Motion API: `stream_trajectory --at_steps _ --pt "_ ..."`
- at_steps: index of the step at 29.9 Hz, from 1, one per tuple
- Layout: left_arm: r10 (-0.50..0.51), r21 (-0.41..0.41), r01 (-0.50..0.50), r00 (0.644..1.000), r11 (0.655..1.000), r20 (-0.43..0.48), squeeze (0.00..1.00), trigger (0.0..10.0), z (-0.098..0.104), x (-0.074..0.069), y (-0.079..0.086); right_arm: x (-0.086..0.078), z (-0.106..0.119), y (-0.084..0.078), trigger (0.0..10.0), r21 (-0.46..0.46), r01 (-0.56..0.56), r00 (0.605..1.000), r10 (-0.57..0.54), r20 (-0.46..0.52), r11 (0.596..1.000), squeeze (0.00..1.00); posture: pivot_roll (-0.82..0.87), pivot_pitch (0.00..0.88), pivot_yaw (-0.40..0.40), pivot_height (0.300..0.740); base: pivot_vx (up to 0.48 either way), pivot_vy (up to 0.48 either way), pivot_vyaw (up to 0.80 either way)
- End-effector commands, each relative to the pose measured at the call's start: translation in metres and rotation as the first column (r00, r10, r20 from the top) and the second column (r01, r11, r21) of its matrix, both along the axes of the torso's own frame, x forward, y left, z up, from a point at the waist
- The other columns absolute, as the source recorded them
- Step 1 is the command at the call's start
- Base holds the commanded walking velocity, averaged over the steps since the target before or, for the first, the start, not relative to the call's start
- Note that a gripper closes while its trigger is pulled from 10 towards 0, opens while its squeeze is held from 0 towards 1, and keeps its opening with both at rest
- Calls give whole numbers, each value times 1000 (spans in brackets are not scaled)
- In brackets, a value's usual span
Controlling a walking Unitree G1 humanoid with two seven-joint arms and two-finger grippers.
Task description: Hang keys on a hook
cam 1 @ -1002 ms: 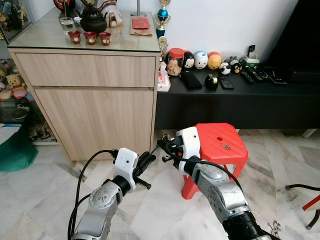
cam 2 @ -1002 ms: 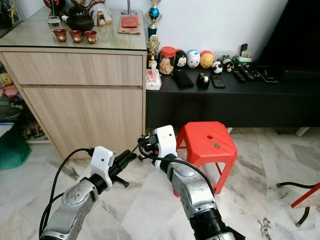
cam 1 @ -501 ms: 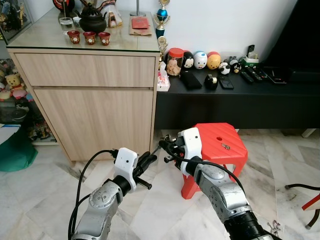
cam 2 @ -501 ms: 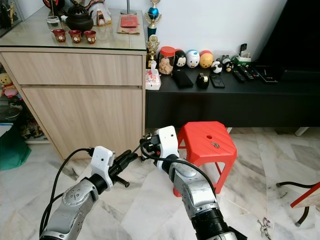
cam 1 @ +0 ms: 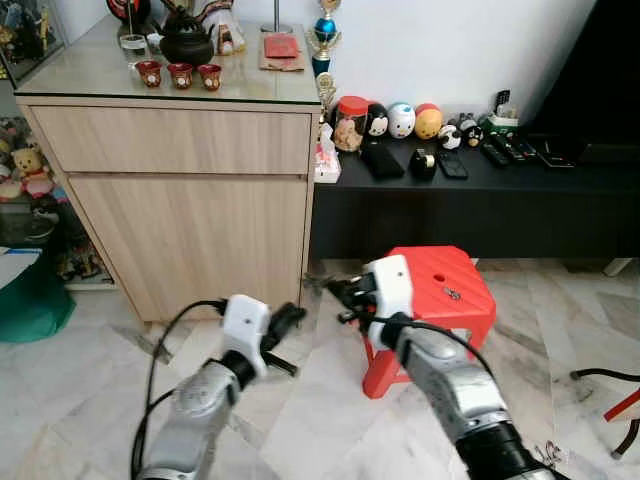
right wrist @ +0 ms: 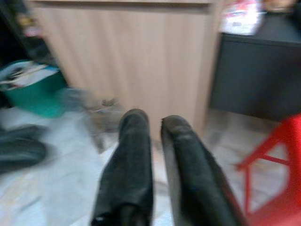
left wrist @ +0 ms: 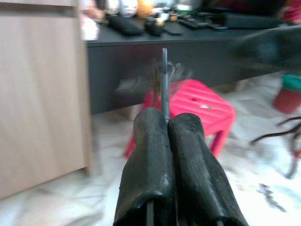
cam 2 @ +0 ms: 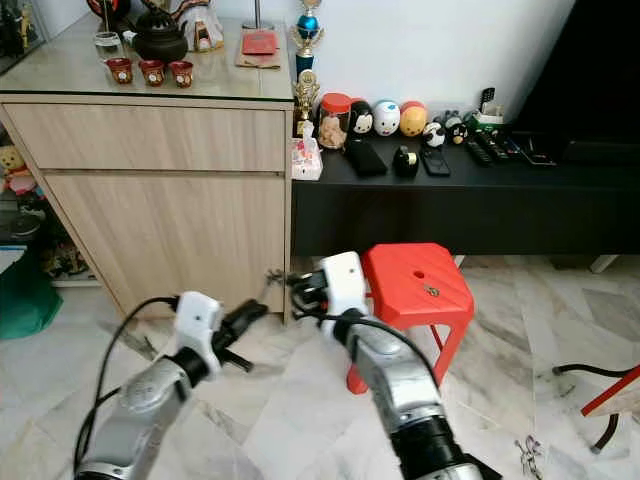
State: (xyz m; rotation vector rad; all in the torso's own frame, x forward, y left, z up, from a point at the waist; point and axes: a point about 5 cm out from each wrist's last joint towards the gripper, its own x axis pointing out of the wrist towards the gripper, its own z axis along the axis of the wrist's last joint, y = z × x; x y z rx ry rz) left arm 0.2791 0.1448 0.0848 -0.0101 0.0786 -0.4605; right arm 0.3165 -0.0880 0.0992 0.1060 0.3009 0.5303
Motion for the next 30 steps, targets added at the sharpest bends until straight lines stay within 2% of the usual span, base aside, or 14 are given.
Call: stream_trajectory --at_steps 1,11,15,17,19,20,21,22,23,25,29,30 --pt "1 -20 0 1000 1000 13 0 0 3 -1 -4 0 -2 -4 10000 4 22 1000 -22 -3 1000 0 90 0 -127 740 0 0 0" --pt "6 -6 -6 1000 1000 8 0 0 2 -1 -4 5 6 -12 10000 -8 27 1000 -27 14 1000 0 88 0 -129 740 0 0 0" --pt "17 37 -17 1000 999 -5 0 0 -3 -2 -1 14 2 -36 10000 -45 142 990 -142 10 989 0 84 0 -127 740 0 0 0" --pt "27 49 -27 1000 998 -5 0 0 -4 -3 0 15 -9 -51 10000 -68 209 977 -211 -23 975 0 81 0 -125 740 0 0 0" --pt "30 50 -30 1000 998 -6 0 2039 -4 -3 1 15 -16 -58 10000 -73 246 967 -250 -49 967 0 83 0 -124 740 0 0 0" --pt "30 50 -30 1000 998 -6 0 2039 -4 -3 1 15 -16 -58 10000 -73 246 967 -250 -49 967 0 83 0 -124 740 0 0 0" --pt "29 55 -29 1000 998 -11 0 10000 -4 -3 1 13 -28 -70 10000 -83 313 943 -320 -93 946 0 85 0 -123 740 0 0 0" --pt "31 60 -30 999 998 -15 0 10000 -5 -4 2 10 -42 -82 10000 -97 379 910 -390 -144 920 0 86 0 -120 740 0 0 0" --pt "31 60 -30 999 998 -15 0 10000 -5 -4 2 10 -42 -82 10000 -97 379 910 -390 -144 920 0 86 0 -120 740 0 0 0" --pt "33 72 -31 999 997 -24 0 10000 -6 -5 3 6 -54 -90 10000 -92 427 880 -437 -187 899 0 83 0 -116 740 0 0 0" --pt "32 83 -30 999 996 -29 0 10000 -8 -6 3 -1 -69 -95 10000 -90 455 853 -462 -243 886 0 79 0 -113 740 0 0 0" --pt "37 88 -34 999 996 -29 0 10000 -8 -7 2 -15 -90 -98 10000 -147 451 825 -474 -308 880 0 78 0 -109 740 0 0 0"
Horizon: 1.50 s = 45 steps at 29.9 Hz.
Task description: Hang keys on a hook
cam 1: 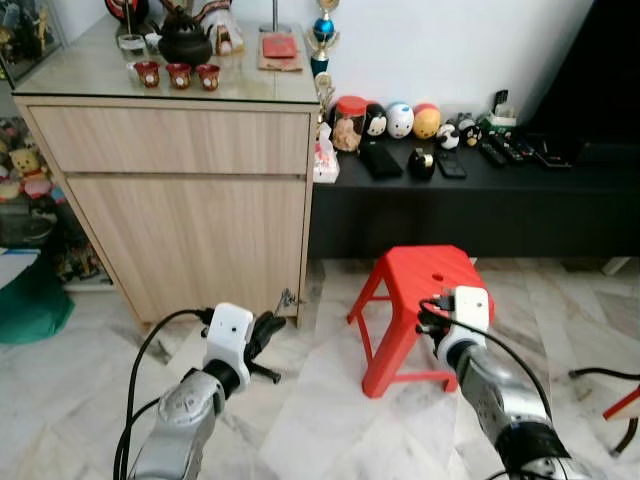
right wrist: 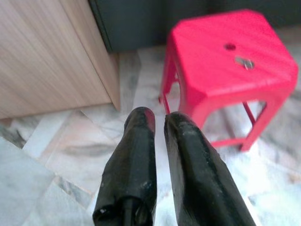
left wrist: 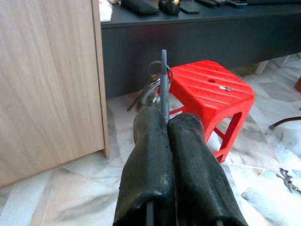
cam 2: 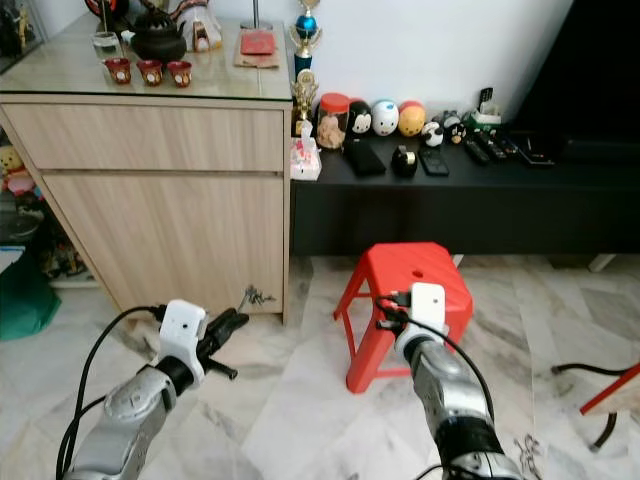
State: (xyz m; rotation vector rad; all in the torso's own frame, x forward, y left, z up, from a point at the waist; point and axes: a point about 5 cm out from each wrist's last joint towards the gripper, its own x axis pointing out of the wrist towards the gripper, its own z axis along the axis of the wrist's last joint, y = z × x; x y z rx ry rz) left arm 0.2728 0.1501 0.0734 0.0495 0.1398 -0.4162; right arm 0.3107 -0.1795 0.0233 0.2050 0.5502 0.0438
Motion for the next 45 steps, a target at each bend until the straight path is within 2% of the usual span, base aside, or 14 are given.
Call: stream_trajectory --at_steps 1,4,5,9,11,12,15,19,20,27,31,35,39,45 --pt "-5 18 4 1000 1000 15 0 10000 3 -1 -4 -16 -23 -8 10000 -24 28 995 -30 -96 999 0 78 0 -109 740 0 0 0" --pt "15 21 -15 1000 1000 18 0 10000 3 -2 -3 -40 -49 -3 10000 -70 -39 980 25 -198 997 0 80 0 -108 740 0 0 0" --pt "49 19 -50 998 999 26 0 10000 3 -3 -1 -59 -65 0 10000 -119 -120 958 84 -274 986 0 83 0 -110 740 0 0 0" --pt "142 5 -142 990 990 17 0 10000 1 1 11 -94 -90 0 10000 -185 -225 901 133 -412 957 0 99 0 -114 740 0 0 0" --pt "199 -3 -199 980 980 1 0 10000 -2 3 21 -110 -100 -4 10000 -187 -198 883 92 -461 962 0 105 0 -113 740 0 0 0" --pt "267 5 -267 963 964 -16 0 10000 -8 4 36 -128 -108 -10 10000 -189 -129 863 16 -506 973 0 99 0 -101 740 0 0 0" --pt "338 20 -337 941 941 -26 0 10000 -14 3 54 -143 -115 -14 10000 -193 -90 838 -30 -545 977 0 99 0 -93 740 0 0 0" --pt "399 53 -396 915 916 -54 0 10000 -25 0 72 -152 -119 -13 10000 -169 -55 827 -50 -560 984 0 89 0 -78 740 0 0 0" --pt "426 79 -420 900 904 -91 0 10000 -36 -5 80 -156 -121 -12 10000 -156 -36 823 -59 -565 987 0 84 0 -72 740 0 0 0" --pt "487 139 -466 841 874 -237 0 10000 -77 -33 88 -152 -120 -11 10000 -153 -35 831 -57 -553 988 0 81 0 -66 740 0 0 0" --pt "537 116 -527 794 842 -285 0 10000 -87 -40 93 -151 -118 -18 10000 -187 -2 828 -103 -552 982 0 95 0 -73 740 0 0 0" --pt "592 135 -591 712 796 -378 0 10000 -105 -56 105 -150 -117 -23 10000 -175 53 830 -141 -539 983 0 92 0 -62 740 0 0 0" --pt "595 200 -575 662 793 -456 0 10000 -123 -76 106 -151 -117 -27 10000 -191 79 826 -171 -537 978 0 81 0 -54 740 0 0 0" --pt "605 222 -585 616 780 -505 0 10000 -134 -90 104 -154 -118 -26 10000 -186 101 824 -186 -535 977 0 64 0 -40 740 0 -291 0"
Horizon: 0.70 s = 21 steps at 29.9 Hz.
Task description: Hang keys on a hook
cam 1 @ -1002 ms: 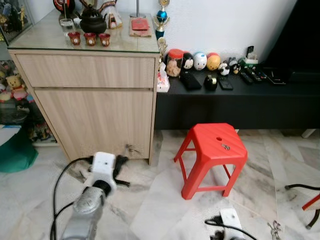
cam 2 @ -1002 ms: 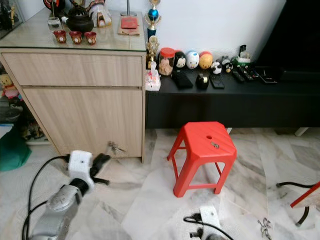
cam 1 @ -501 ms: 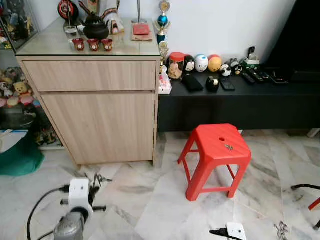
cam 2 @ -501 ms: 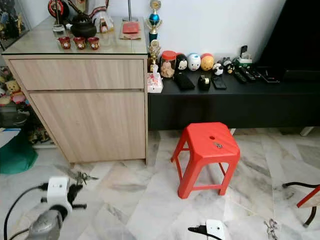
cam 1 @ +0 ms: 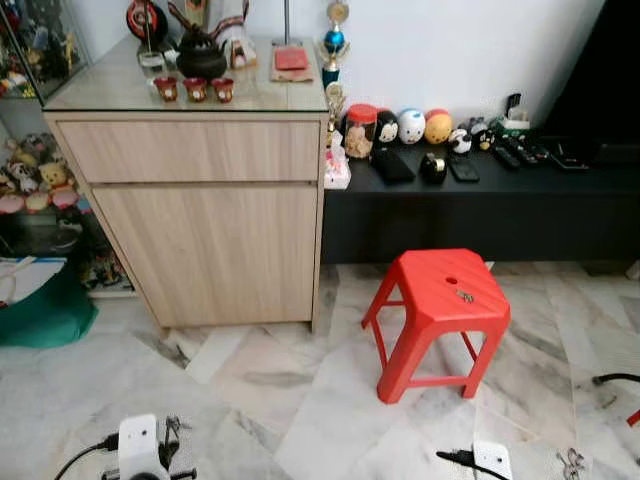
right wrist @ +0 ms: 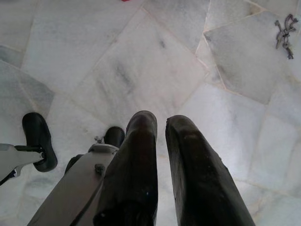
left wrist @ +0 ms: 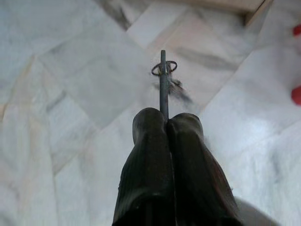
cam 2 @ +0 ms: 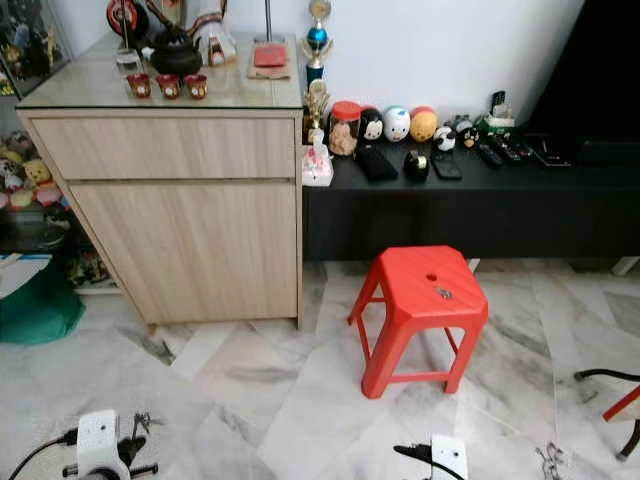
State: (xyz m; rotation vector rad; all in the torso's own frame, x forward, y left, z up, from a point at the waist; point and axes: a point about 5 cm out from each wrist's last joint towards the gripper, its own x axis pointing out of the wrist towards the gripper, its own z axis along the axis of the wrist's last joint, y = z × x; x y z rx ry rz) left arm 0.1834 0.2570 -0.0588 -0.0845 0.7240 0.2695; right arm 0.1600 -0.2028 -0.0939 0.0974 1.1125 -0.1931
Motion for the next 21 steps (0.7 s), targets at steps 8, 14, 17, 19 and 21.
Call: stream_trajectory --at_steps 8,14,17,19,21 --pt "27 -18 -27 999 999 -21 0 10000 -7 -8 -6 -6 -3 2 10000 10 28 1000 -28 -4 1000 0 73 0 -46 740 0 -443 0" --pt "43 -18 -44 999 999 -27 0 10000 -10 -10 -6 -9 -2 -7 10000 -11 44 999 -44 2 999 0 73 0 -50 740 0 -480 0" --pt "49 -21 -49 998 999 -28 0 10000 -11 -12 -7 -11 -2 -11 10000 -19 51 999 -51 0 999 0 72 0 -48 740 0 -480 0" --pt "50 -22 -50 998 998 -29 0 10000 -11 -12 -7 -11 -2 -11 10000 -19 53 999 -53 0 998 0 71 0 -47 740 0 -480 0" --pt "47 -22 -48 998 999 -29 0 10000 -11 -13 -8 -12 -3 -11 10000 -16 51 999 -51 -1 999 0 67 0 -46 740 0 -480 0"
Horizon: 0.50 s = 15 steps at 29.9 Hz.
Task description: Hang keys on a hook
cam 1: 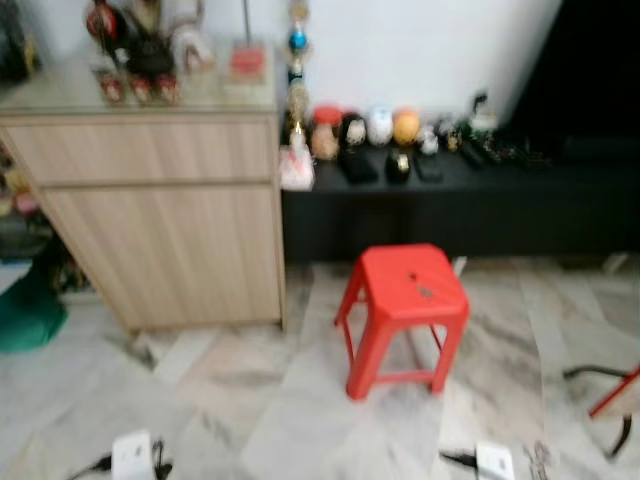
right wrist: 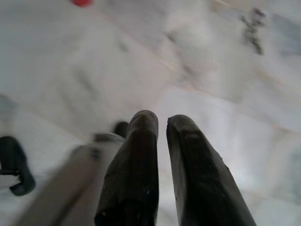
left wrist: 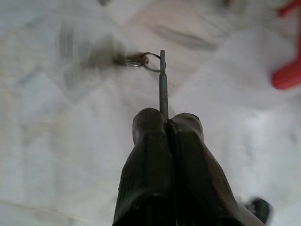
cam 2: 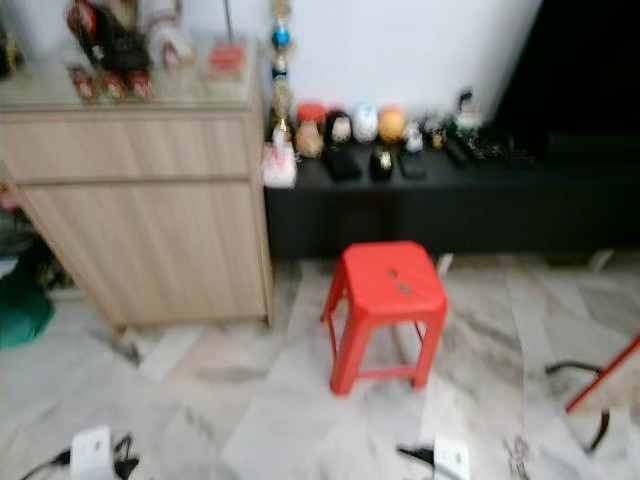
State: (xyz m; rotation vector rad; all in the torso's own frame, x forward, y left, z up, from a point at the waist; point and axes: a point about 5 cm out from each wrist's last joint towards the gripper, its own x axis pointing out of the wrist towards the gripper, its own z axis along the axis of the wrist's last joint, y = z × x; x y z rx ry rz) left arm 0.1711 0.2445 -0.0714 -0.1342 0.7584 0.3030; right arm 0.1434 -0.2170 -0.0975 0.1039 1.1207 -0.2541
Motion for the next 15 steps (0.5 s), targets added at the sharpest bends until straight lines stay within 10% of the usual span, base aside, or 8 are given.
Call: stream_trajectory --at_steps 1,15 --pt "-2 15 2 1000 1000 2 0 10000 1 -1 5 4 1 4 10000 11 -3 1000 3 11 1000 0 67 0 -46 740 0 -480 0" --pt "-4 1 4 1000 1000 13 0 10000 1 2 0 -1 -1 4 10000 22 14 1000 -14 6 1000 0 62 0 -51 740 0 -480 0"
